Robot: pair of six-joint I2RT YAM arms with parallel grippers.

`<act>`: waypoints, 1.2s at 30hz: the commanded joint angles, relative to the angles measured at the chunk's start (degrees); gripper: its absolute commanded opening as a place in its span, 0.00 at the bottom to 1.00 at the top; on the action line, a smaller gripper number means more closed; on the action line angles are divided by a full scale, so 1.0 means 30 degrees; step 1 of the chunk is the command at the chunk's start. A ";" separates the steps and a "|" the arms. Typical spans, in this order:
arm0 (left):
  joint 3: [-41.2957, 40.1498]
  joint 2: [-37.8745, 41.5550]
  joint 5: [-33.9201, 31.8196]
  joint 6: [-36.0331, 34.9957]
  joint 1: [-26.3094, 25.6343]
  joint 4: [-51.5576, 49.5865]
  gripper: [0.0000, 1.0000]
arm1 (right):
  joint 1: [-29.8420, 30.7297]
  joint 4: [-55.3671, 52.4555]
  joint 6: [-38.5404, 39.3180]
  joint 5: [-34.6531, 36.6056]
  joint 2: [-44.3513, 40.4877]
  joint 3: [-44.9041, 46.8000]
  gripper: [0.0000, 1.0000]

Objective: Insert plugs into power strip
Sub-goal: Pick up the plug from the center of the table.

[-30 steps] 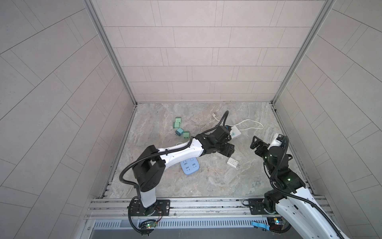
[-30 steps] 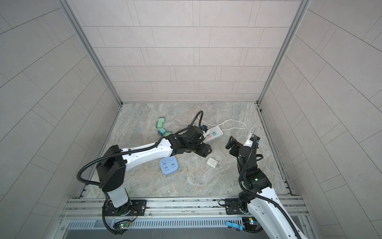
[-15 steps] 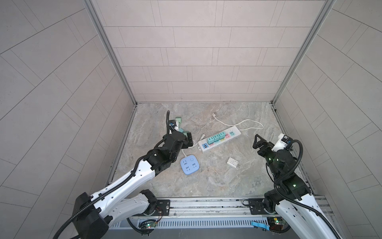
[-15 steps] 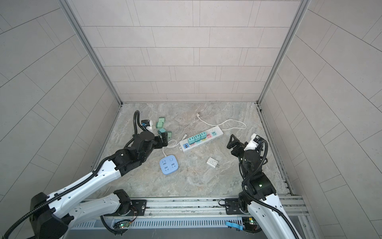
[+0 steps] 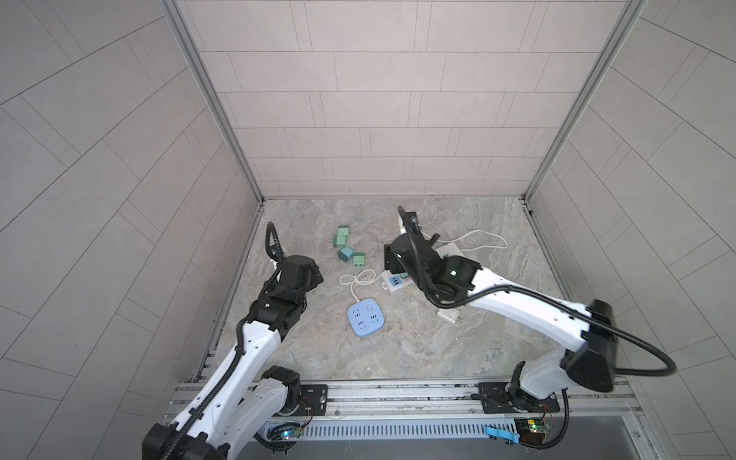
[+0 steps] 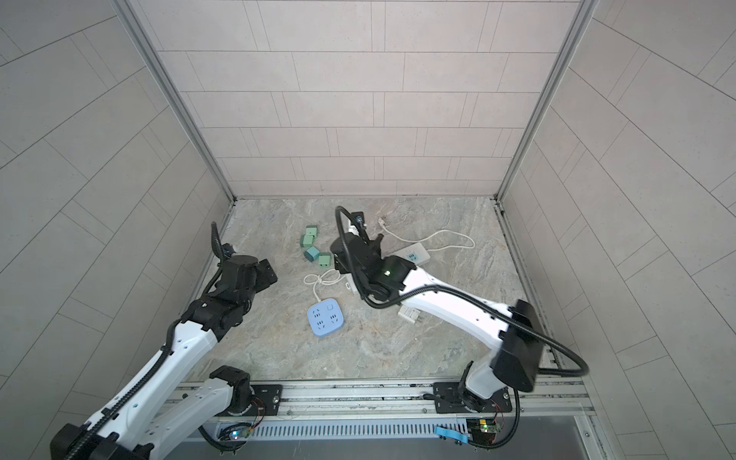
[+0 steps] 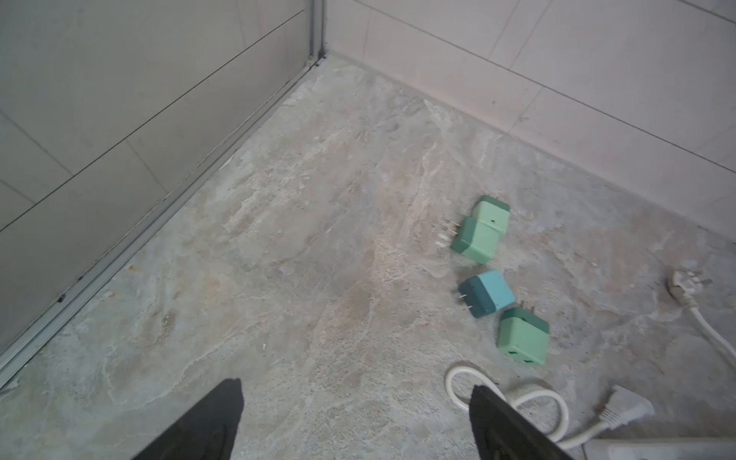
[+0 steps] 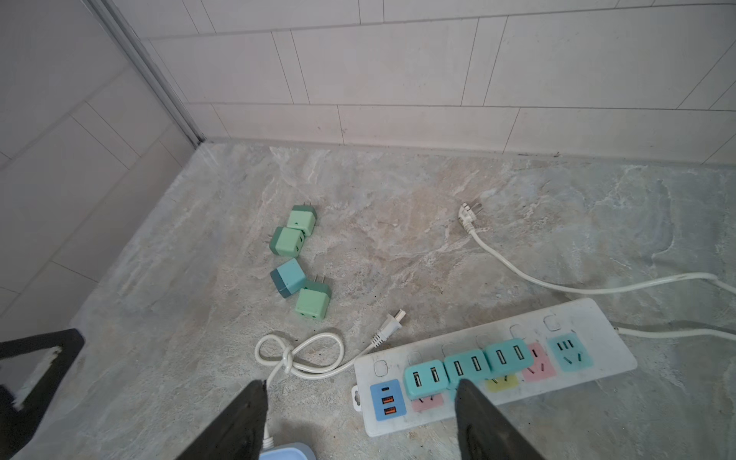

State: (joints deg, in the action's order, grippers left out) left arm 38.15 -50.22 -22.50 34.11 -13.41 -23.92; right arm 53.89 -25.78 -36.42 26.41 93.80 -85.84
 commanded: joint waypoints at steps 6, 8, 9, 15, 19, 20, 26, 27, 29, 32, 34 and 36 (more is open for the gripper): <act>-0.2190 0.0949 0.0040 0.0748 0.1540 -0.0289 0.94 | -0.0298 -0.9057 -0.0660 -0.0012 1.2092 -1.3679 0.74; -0.2918 0.1278 -0.0017 0.0925 0.1569 0.0317 0.93 | -0.0675 -1.0313 -0.0742 -0.1297 1.4948 -1.7322 0.70; -0.3138 0.1363 0.0022 0.1154 0.1569 0.0516 0.94 | -0.0877 -1.0568 -0.0818 -0.1978 1.5891 -1.8499 0.67; -0.3520 0.1232 0.0397 0.1024 0.1599 0.1377 0.93 | -0.1666 -1.0098 -0.1247 -0.2634 1.8045 -1.9645 0.62; -0.3548 0.1287 0.0612 0.0937 0.1599 0.1470 0.93 | -0.1695 -0.8539 0.0129 -0.2708 1.8348 -1.8704 0.65; -0.3563 0.1359 0.0648 0.0921 0.1591 0.1470 0.93 | -0.1741 -0.8399 0.0212 -0.2882 1.8488 -1.8741 0.67; -0.3730 0.1797 0.0849 0.0877 0.1599 0.1464 0.93 | -0.2080 -0.7126 0.0372 -0.4070 1.9053 -1.8766 0.70; -0.3723 0.1784 0.0836 0.0877 0.1604 0.1466 0.93 | -0.2126 -0.6977 0.0339 -0.4259 1.9179 -1.8784 0.70; -0.3723 0.1791 0.0841 0.0877 0.1599 0.1470 0.93 | -0.2244 -0.6960 0.0081 -0.4420 1.9593 -1.9039 0.70; -0.3732 0.1796 0.0934 0.0848 0.1602 0.1470 0.93 | -0.2344 -0.7115 -0.0090 -0.4541 2.0186 -1.9457 0.68; -0.3708 0.1774 0.0967 0.0848 0.1615 0.1477 0.93 | -0.2348 -0.7051 -0.0104 -0.4628 2.0396 -1.9462 0.65; -0.3694 0.1781 0.0967 0.0873 0.1608 0.1470 0.93 | -0.2355 -0.7029 -0.0097 -0.4712 2.0500 -1.9462 0.63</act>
State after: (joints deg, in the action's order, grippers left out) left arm 27.62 -45.41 -19.05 35.62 -8.99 -19.88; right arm 47.07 -46.28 -36.16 12.64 154.06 -143.57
